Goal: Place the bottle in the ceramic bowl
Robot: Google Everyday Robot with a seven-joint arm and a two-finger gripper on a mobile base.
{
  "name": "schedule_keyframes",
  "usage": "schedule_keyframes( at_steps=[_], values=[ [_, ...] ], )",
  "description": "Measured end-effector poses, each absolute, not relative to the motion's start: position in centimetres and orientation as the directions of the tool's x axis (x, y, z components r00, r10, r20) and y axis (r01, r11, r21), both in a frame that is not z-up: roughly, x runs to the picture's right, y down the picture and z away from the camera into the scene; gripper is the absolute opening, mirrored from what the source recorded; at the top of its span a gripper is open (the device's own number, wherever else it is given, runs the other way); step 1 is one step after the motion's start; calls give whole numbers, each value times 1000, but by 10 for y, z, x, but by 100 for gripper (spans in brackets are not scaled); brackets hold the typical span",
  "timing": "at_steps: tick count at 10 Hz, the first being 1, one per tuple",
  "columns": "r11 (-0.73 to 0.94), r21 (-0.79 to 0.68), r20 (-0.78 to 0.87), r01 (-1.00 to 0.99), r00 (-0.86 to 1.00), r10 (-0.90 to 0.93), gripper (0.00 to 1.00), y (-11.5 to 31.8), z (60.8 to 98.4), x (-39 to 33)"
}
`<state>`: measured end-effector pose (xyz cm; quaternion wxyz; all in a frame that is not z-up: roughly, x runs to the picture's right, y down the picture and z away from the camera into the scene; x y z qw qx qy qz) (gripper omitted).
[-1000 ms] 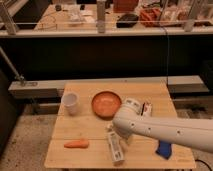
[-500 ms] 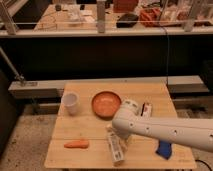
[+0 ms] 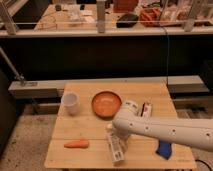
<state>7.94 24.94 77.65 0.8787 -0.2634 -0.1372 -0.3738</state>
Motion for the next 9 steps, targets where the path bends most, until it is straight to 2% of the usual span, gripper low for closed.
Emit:
schedule_keyframes(
  at_steps=[4, 6, 7, 9],
  values=[
    [584, -369, 443, 723, 690, -573, 77, 253, 784, 80],
    [590, -377, 444, 714, 698, -561, 52, 255, 788, 80],
    [592, -379, 444, 711, 701, -558, 49, 256, 789, 80],
    [595, -385, 442, 706, 707, -552, 35, 257, 792, 81]
  ],
)
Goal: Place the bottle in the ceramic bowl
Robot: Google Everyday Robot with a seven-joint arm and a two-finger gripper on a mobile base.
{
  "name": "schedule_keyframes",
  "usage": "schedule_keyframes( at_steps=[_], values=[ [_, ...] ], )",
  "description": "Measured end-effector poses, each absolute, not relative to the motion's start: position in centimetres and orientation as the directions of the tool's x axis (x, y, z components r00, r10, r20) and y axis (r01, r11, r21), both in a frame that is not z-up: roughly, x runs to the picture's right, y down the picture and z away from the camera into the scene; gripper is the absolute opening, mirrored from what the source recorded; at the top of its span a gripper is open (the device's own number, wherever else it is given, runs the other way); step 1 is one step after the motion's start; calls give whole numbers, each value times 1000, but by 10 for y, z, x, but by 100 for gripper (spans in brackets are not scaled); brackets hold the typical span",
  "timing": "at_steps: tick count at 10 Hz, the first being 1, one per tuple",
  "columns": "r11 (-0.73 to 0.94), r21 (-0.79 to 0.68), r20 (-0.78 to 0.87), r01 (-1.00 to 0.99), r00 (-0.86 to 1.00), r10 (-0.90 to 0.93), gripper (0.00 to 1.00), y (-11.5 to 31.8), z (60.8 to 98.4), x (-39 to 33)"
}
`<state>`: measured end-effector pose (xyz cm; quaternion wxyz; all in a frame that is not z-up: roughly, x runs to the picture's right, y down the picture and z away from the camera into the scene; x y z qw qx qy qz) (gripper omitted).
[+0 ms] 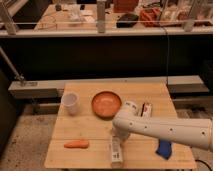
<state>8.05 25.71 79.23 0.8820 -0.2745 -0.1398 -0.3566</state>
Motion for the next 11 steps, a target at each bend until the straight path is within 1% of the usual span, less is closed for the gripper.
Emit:
schedule_keyframes(
  at_steps=[1, 2, 4, 5, 9, 11],
  values=[
    [595, -384, 442, 706, 706, -553, 33, 256, 792, 81],
    [596, -384, 439, 705, 707, -554, 27, 255, 792, 81],
    [595, -386, 441, 705, 708, -552, 5, 255, 790, 81],
    [595, -388, 442, 704, 708, -551, 1, 255, 789, 82],
    [595, -389, 441, 704, 709, -550, 1, 255, 788, 83],
    [598, -389, 426, 701, 713, -557, 1, 225, 789, 86]
  ],
)
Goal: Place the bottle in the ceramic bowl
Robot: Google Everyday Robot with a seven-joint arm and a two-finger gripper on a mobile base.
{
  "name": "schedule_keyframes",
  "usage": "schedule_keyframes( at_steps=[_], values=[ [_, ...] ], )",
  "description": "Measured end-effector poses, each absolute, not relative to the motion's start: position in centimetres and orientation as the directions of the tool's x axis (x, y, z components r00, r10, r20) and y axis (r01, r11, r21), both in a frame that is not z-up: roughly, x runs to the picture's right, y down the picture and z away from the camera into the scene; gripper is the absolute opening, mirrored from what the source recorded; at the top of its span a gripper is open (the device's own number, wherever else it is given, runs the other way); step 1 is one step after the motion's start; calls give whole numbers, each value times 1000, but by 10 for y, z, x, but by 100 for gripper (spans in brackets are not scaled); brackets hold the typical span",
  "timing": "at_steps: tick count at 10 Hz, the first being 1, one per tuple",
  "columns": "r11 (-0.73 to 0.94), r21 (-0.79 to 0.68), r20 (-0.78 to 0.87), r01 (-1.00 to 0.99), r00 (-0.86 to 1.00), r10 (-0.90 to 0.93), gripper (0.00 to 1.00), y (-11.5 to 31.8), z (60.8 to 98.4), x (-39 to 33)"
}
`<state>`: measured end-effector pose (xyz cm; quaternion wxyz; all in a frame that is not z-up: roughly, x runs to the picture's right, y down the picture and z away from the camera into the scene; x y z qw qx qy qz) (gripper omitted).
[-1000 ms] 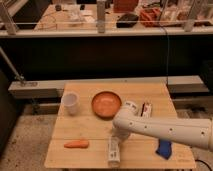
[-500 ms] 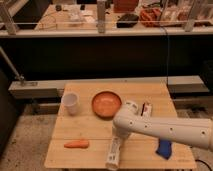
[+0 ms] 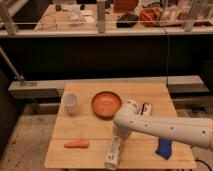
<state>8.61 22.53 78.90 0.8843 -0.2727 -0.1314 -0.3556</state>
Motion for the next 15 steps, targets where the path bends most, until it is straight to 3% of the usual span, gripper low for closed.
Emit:
schedule_keyframes(
  at_steps=[9, 12, 15],
  values=[
    [626, -390, 400, 675, 737, -545, 1, 167, 792, 84],
    [599, -374, 428, 708, 705, -565, 30, 193, 775, 70],
    [574, -360, 444, 735, 677, -588, 68, 180, 777, 58]
  ],
)
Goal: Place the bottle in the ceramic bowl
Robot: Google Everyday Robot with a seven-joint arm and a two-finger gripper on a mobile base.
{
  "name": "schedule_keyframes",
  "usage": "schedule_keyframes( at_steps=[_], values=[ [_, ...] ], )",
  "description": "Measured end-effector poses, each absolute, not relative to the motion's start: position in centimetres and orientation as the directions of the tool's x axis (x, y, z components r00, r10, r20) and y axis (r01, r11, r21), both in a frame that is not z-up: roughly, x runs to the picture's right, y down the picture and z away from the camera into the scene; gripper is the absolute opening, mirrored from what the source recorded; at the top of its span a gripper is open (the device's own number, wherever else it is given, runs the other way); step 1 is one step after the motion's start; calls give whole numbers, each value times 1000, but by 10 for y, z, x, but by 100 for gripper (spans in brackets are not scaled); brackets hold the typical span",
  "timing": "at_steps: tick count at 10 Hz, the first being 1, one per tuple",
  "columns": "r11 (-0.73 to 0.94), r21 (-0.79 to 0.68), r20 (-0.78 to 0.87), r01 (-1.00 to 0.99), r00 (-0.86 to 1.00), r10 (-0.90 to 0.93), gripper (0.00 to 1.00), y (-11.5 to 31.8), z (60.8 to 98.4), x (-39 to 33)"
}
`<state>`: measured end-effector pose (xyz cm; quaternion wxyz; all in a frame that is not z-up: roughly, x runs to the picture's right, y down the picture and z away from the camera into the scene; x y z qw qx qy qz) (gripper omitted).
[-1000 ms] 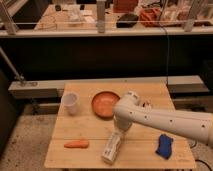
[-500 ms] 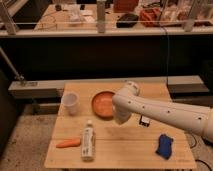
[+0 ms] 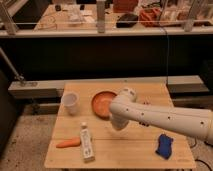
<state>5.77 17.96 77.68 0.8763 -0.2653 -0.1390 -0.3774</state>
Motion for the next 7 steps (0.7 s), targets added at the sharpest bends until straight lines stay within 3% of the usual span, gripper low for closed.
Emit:
schedule_keyframes(
  at_steps=[1, 3, 4, 7],
  values=[
    [565, -353, 451, 746, 665, -596, 72, 175, 782, 54],
    [543, -343, 465, 766, 641, -611, 62, 184, 777, 48],
    [537, -338, 469, 773, 633, -616, 62, 190, 770, 44],
    [515, -318, 489, 796, 603, -630, 70, 191, 767, 28]
  ],
)
